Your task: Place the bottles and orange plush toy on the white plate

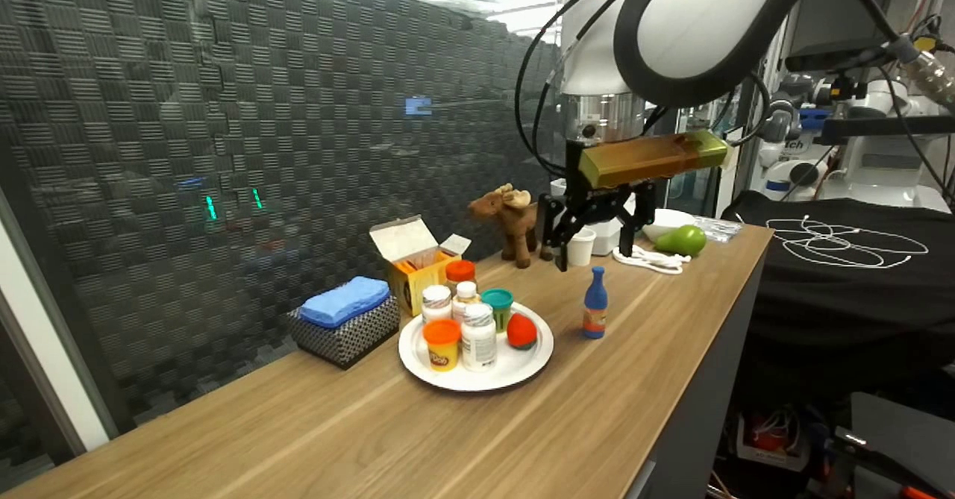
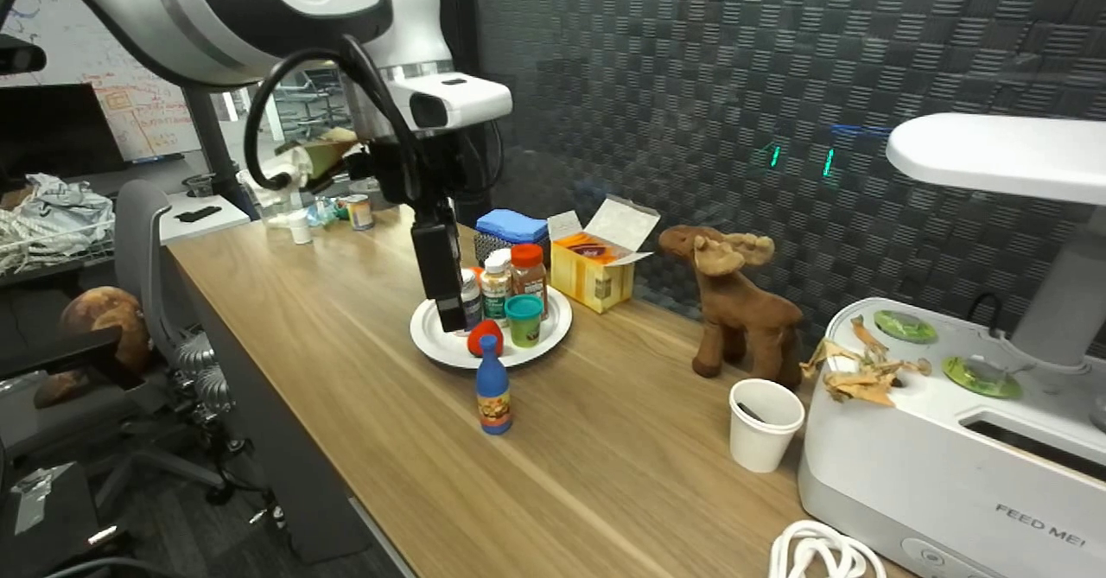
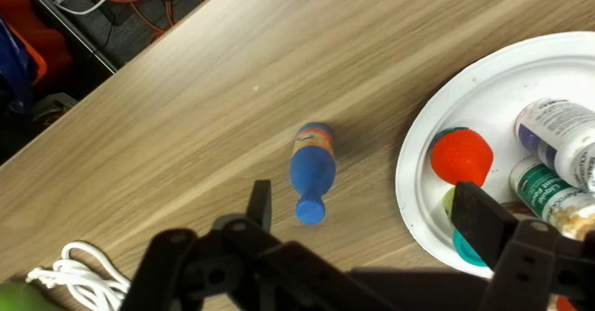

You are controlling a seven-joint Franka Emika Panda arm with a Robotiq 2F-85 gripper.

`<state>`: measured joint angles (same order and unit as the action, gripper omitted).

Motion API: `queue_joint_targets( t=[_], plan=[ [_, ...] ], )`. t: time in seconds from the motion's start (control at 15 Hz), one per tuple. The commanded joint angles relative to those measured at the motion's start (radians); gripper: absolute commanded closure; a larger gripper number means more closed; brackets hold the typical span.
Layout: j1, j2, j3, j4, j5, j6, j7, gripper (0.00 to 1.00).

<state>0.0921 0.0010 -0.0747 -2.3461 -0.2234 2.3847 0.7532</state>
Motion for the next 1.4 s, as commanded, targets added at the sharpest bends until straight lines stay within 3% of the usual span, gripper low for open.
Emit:
queue_joint_targets(
  t=[0.0, 0.27, 0.87, 0.93, 1.07, 1.33],
  plan=[
    [-0.046, 0.028, 0.021, -0.004, 0.0, 0.072, -0.049, 0.0],
    [-0.054, 0.044, 0.019, -0.021, 0.009, 0.149, -0.073, 0.0],
    [-0.074, 0.096, 0.005, -0.016, 0.027, 0.192, -0.102, 0.0],
    [-0.077, 0.104, 0.004, -0.015, 0.036, 0.198, -0.111, 0.25],
    [-0.081, 0.115, 0.003, -0.014, 0.043, 0.208, -0.118, 0.32],
    [-0.081, 0.113, -0.004, -0.017, 0.035, 0.215, -0.121, 0.65]
  ],
)
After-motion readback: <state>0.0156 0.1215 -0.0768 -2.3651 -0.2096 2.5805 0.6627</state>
